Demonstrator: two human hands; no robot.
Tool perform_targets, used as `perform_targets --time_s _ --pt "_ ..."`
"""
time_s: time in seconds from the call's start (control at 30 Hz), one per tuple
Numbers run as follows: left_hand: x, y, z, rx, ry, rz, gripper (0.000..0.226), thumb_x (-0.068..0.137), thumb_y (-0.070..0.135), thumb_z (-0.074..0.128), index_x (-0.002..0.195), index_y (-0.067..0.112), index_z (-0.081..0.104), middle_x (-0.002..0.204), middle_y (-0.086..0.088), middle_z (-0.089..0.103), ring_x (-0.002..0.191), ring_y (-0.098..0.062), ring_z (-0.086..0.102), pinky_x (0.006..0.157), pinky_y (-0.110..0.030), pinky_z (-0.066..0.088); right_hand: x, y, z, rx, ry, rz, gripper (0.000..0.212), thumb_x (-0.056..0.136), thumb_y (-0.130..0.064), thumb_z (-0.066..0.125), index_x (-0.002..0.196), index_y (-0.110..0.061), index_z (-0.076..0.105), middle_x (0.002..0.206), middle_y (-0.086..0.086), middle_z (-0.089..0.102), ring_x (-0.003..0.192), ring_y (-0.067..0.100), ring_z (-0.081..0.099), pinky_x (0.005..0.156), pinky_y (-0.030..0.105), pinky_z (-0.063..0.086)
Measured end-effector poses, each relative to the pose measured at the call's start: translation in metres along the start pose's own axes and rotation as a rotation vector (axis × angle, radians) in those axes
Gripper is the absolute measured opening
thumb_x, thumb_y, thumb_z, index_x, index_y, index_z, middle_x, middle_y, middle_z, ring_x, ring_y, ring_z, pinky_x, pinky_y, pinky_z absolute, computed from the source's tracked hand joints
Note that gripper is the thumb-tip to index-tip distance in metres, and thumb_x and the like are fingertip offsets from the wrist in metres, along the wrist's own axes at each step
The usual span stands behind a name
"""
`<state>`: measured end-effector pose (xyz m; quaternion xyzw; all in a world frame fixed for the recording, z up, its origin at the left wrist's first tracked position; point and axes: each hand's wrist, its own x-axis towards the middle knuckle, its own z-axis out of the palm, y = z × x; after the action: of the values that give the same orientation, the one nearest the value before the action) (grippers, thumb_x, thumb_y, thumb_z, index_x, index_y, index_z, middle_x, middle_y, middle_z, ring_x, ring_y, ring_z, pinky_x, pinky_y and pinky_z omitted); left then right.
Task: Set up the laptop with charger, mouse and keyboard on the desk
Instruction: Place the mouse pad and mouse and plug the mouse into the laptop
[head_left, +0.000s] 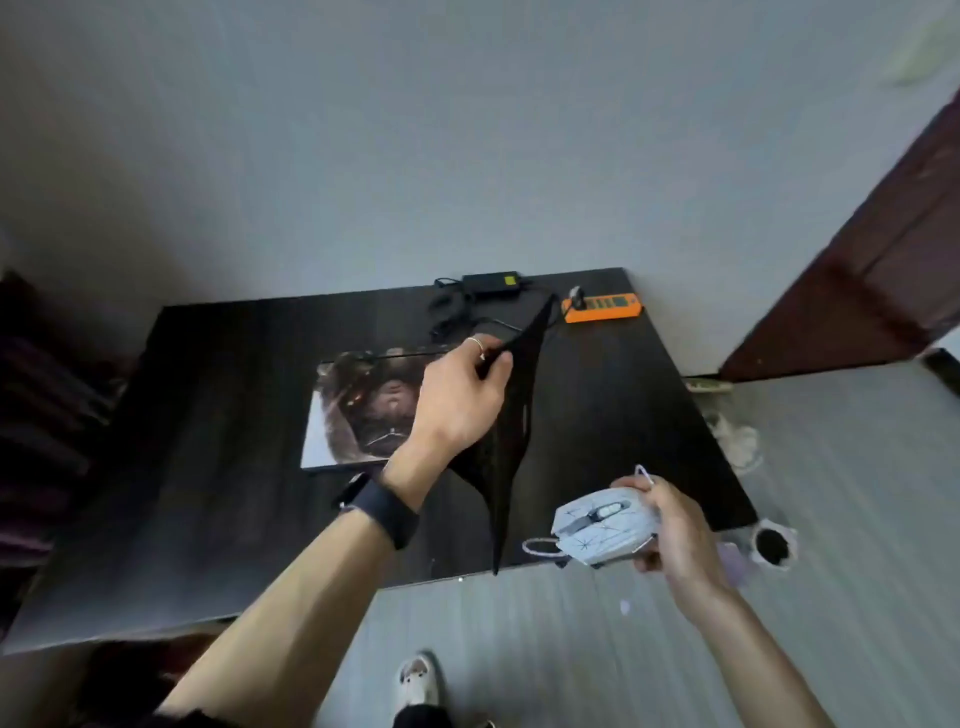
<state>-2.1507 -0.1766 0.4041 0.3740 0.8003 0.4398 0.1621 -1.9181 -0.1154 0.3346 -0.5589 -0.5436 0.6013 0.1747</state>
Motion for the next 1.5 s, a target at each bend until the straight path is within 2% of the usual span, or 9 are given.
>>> perform_targets --time_s 0.13,0.27,0.43,0.7,0.9,1.13,1.23,1.33,1.5 --pt "0.055 0.028 0.084 -0.373 -0.062 -0.154 0.015 0.097 0.027 0.059 0.106 0.016 0.067 0.095 0.006 0.066 0.094 -0.010 0.060 0.079 -0.017 0.041 0.024 -0.013 -0.047 0.059 0.105 0.030 0.034 0.094 -0.011 0.039 0.092 -0.014 0.073 0.078 0.008 0.072 0.050 0.012 0.063 0.038 0.020 0.039" --pt "0.085 -0.027 0.156 -0.509 -0.066 -0.426 0.021 0.094 0.039 0.059 0.107 0.024 0.065 0.109 -0.001 0.068 0.106 -0.020 0.063 0.098 -0.037 0.050 0.055 -0.025 -0.081 0.088 0.190 0.048 0.032 0.091 -0.017 0.041 0.088 -0.018 0.073 0.083 0.009 0.073 0.062 0.018 0.062 0.042 0.022 0.039" --pt "0.065 -0.136 0.228 -0.208 -0.220 -0.765 0.039 0.100 0.031 0.054 0.134 0.012 0.056 0.129 -0.013 0.063 0.117 -0.035 0.058 0.100 -0.041 0.048 0.108 -0.041 -0.110 -0.001 0.250 0.104 0.032 0.082 -0.027 0.043 0.081 -0.022 0.074 0.073 -0.001 0.072 0.057 0.013 0.061 0.049 0.023 0.040" --pt "0.043 -0.176 0.251 0.207 -0.342 -0.889 0.037 0.096 0.030 0.052 0.131 0.018 0.056 0.125 -0.016 0.064 0.116 -0.038 0.058 0.091 -0.036 0.046 0.188 -0.044 -0.116 -0.257 0.109 0.126 0.041 0.072 -0.033 0.038 0.090 -0.027 0.075 0.090 0.008 0.071 0.070 0.023 0.063 0.047 0.028 0.046" --pt "0.036 -0.196 0.249 0.044 -0.315 -1.072 0.023 0.087 0.033 0.066 0.104 0.018 0.072 0.086 -0.009 0.072 0.078 -0.028 0.071 0.066 -0.040 0.063 0.221 -0.038 -0.103 -0.479 -0.144 0.112 0.032 0.088 -0.026 0.040 0.088 -0.033 0.071 0.089 0.003 0.070 0.081 0.022 0.066 0.046 0.027 0.047" --pt "0.016 -0.194 0.268 -0.427 -0.130 -1.346 0.023 0.095 0.024 0.065 0.112 0.008 0.062 0.067 -0.009 0.055 0.045 -0.018 0.048 0.037 -0.022 0.043 0.239 -0.041 -0.104 -0.542 -0.311 0.073 0.030 0.092 -0.029 0.038 0.092 -0.028 0.068 0.087 0.003 0.069 0.077 0.019 0.064 0.051 0.030 0.048" --pt "0.018 -0.186 0.272 -0.302 -0.132 -1.262 0.030 0.097 0.027 0.061 0.120 0.008 0.063 0.086 -0.014 0.065 0.068 -0.030 0.062 0.054 -0.032 0.054 0.242 -0.044 -0.110 -0.549 -0.331 0.072 0.033 0.079 -0.037 0.037 0.088 -0.030 0.069 0.088 0.004 0.070 0.077 0.020 0.064 0.049 0.029 0.048" --pt "0.024 -0.184 0.267 0.357 -0.225 -1.005 0.040 0.094 0.033 0.058 0.130 0.015 0.054 0.126 -0.016 0.059 0.117 -0.038 0.054 0.092 -0.042 0.046 0.249 -0.041 -0.121 -0.554 -0.342 0.067 0.031 0.081 -0.035 0.038 0.087 -0.029 0.069 0.090 0.006 0.070 0.078 0.021 0.064 0.048 0.029 0.047" --pt "0.014 -0.143 0.306 0.721 -0.195 -0.530 0.069 0.083 0.042 0.065 0.144 0.023 0.037 0.139 -0.006 0.040 0.125 -0.031 0.041 0.096 -0.046 0.040 0.260 -0.034 -0.146 -0.560 -0.337 0.065 0.032 0.078 -0.035 0.039 0.087 -0.029 0.069 0.088 0.002 0.070 0.075 0.019 0.064 0.048 0.028 0.048"
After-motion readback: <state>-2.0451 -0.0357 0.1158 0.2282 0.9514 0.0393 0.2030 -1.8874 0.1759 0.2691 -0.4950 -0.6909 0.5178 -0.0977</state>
